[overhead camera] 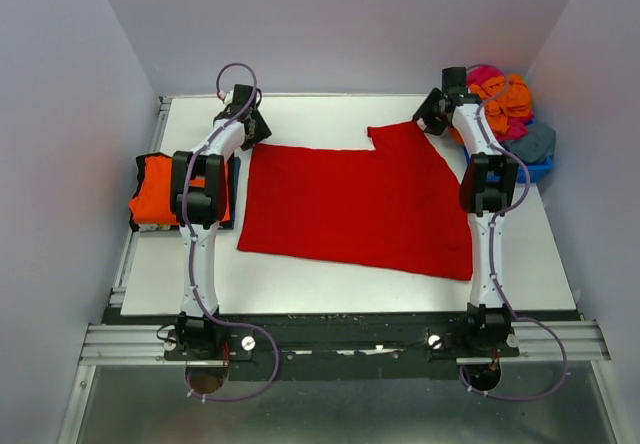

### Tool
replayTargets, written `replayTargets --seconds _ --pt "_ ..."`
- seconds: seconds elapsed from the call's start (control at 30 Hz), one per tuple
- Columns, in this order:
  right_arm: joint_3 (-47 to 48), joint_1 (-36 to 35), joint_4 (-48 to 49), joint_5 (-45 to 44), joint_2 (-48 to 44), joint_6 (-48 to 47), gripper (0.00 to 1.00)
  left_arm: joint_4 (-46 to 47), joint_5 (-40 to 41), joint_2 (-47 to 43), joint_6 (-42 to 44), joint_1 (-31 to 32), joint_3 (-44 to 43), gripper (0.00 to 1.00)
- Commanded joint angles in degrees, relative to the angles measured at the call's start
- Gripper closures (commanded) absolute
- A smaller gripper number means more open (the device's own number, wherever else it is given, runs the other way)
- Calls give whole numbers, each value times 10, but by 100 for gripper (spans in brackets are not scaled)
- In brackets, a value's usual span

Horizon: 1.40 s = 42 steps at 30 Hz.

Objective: Fold and stack the t-shirts
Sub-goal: Grap the side of the flattened tshirt furthest away from the robot with both arms

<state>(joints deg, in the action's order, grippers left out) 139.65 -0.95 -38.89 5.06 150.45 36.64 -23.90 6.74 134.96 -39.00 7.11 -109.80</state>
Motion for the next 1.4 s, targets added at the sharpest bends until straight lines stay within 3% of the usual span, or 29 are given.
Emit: replayTargets --seconds 0.0,0.6,0.83,0.97,1.37 --pt "-2 -5 -14 9 13 5 43 -11 -32 11 4 -3 20 41" --pt "14 -41 -76 -61 9 -26 40 -4 -46 -2 4 -3 30 42" --pt "18 -63 -90 -92 10 -63 50 -2 -47 0 14 -3 34 43" --pt "11 -64 -79 -95 4 -70 70 -2 -50 5 15 -3 29 46" --pt "4 -63 -32 -134 -32 -115 72 -26 -29 16 14 -3 8 47"
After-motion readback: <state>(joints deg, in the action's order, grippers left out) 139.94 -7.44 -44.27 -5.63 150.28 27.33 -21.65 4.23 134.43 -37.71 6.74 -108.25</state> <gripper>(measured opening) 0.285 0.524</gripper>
